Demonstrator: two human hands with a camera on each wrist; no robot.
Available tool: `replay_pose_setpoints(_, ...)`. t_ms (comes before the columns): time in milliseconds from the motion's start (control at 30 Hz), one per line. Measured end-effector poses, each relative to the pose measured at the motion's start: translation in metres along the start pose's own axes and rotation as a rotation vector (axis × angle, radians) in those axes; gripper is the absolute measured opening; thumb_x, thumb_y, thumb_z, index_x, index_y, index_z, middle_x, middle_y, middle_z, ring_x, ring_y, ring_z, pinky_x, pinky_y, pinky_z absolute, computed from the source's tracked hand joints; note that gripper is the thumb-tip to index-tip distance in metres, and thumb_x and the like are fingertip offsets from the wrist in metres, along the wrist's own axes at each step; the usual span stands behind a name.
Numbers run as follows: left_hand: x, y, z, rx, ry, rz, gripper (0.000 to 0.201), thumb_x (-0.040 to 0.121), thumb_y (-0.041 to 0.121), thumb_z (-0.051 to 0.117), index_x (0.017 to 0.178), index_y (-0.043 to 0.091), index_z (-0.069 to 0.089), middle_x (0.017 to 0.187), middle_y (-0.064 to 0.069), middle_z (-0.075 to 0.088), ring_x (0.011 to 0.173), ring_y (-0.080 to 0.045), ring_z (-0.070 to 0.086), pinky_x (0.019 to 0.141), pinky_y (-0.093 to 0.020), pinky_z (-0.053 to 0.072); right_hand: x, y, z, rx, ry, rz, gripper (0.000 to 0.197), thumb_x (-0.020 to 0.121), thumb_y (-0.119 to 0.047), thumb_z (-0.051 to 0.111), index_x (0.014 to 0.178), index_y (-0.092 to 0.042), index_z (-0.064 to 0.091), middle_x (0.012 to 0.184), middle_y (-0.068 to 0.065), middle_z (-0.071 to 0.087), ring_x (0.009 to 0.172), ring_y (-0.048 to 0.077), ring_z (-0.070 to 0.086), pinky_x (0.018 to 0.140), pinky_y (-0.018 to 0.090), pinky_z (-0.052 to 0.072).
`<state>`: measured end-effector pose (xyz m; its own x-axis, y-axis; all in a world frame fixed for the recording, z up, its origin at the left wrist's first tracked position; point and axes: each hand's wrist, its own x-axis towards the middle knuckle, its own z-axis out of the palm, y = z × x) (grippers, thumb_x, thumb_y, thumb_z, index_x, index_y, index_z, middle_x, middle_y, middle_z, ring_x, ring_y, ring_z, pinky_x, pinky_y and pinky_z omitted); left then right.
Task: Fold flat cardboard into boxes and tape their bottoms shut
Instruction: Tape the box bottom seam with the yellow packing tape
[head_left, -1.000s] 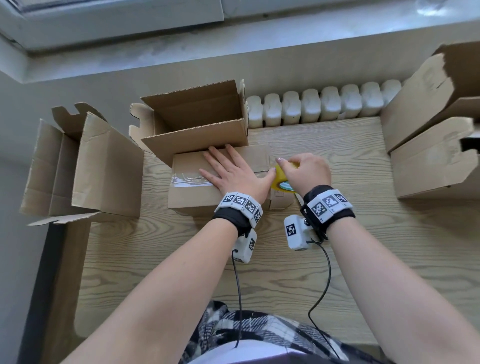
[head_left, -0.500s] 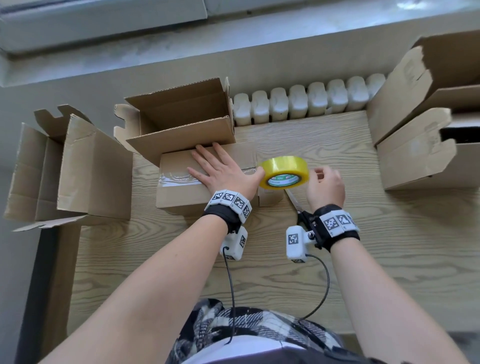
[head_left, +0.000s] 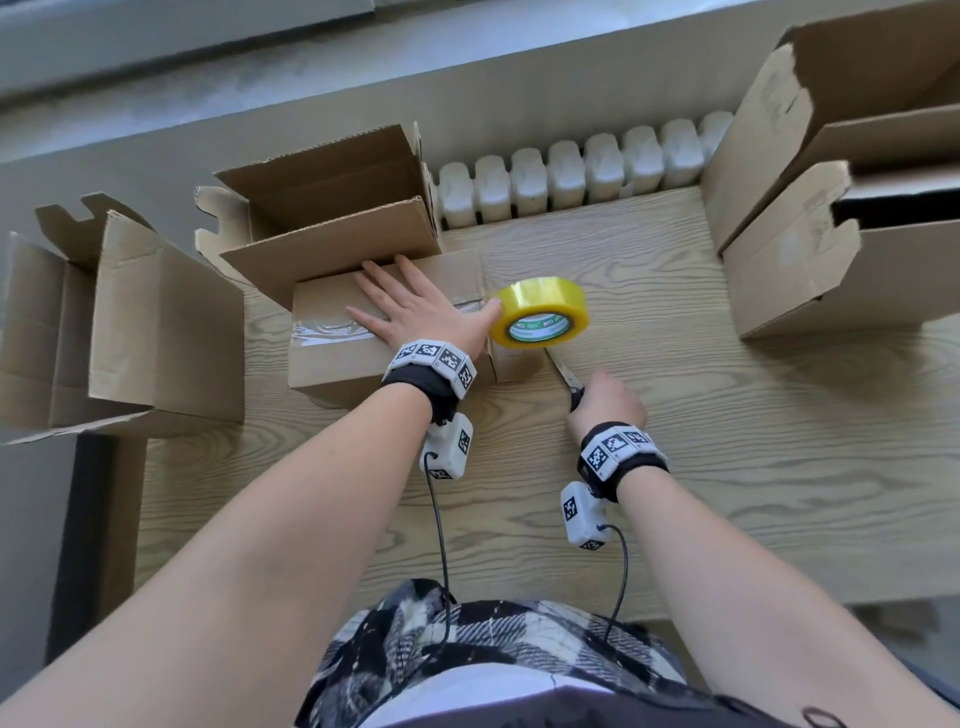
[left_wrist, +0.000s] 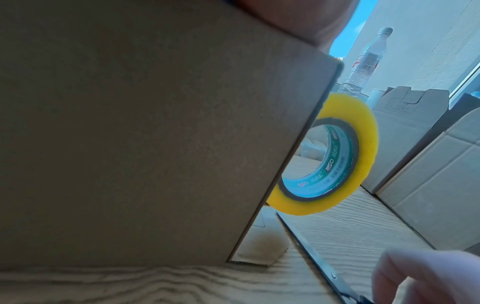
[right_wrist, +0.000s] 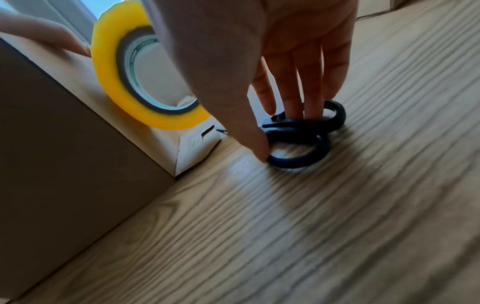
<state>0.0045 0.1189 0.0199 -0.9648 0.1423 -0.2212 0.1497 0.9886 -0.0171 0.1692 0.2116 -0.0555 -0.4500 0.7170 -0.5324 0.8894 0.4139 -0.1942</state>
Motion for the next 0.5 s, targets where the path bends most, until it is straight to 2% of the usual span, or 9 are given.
replay_pose_setpoints(133, 0.002, 0.003, -0.001, 0.010, -0.019, -0.013, 0.132, 0.061, 0.091, 0.036, 0.156, 0.008, -0.004, 0.161, -0.026, -0.010, 0.148, -0.041, -0.015, 0.114, -0.067, -0.002, 0.000, 0.006, -0.004, -0.005, -0.017, -0.019, 0.028, 0.086, -0.017, 0.061, 0.111, -0.008, 0.052, 0.113, 0.015, 0.064, 0.109, 0.035, 0.061, 0.081, 0.037, 0.048)
replay_pose_setpoints(233, 0.003, 0.005, -0.003, 0.027, -0.033, -0.030, 0.134, 0.060, 0.091, 0.038, 0.156, 0.008, -0.004, 0.160, -0.026, -0.011, 0.148, -0.042, -0.016, 0.115, -0.065, -0.006, -0.002, 0.013, -0.006, 0.001, -0.027, -0.067, 0.014, 0.091, -0.024, 0.057, 0.099, -0.012, 0.055, 0.109, 0.016, 0.064, 0.105, 0.036, 0.061, 0.074, 0.034, 0.044)
replay_pose_setpoints(333, -0.001, 0.010, -0.007, 0.060, -0.019, -0.004, 0.133, 0.062, 0.089, 0.039, 0.155, 0.003, -0.003, 0.161, -0.025, -0.010, 0.148, -0.039, -0.017, 0.115, -0.060, -0.012, -0.008, 0.017, -0.006, 0.037, -0.011, -0.098, 0.016, 0.093, -0.029, 0.054, 0.088, -0.014, 0.051, 0.102, 0.016, 0.064, 0.098, 0.037, 0.062, 0.070, 0.034, 0.044)
replay_pose_setpoints(400, -0.002, 0.015, -0.010, 0.071, -0.016, 0.028, 0.131, 0.066, 0.083, 0.044, 0.154, -0.002, -0.003, 0.161, -0.022, -0.012, 0.149, -0.036, -0.017, 0.118, -0.055, -0.011, -0.012, 0.017, -0.002, 0.037, 0.002, -0.104, 0.014, 0.093, -0.027, 0.053, 0.093, -0.013, 0.051, 0.103, 0.016, 0.064, 0.099, 0.037, 0.061, 0.071, 0.035, 0.043)
replay_pose_setpoints(500, 0.000, 0.025, -0.013, 0.019, -0.069, -0.020, 0.137, 0.065, 0.081, 0.058, 0.153, -0.003, -0.005, 0.163, -0.019, -0.010, 0.150, -0.033, -0.013, 0.121, -0.049, -0.006, -0.017, 0.018, 0.004, 0.013, -0.001, -0.090, 0.019, 0.094, -0.027, 0.054, 0.105, -0.012, 0.053, 0.106, 0.015, 0.065, 0.104, 0.036, 0.061, 0.075, 0.037, 0.044)
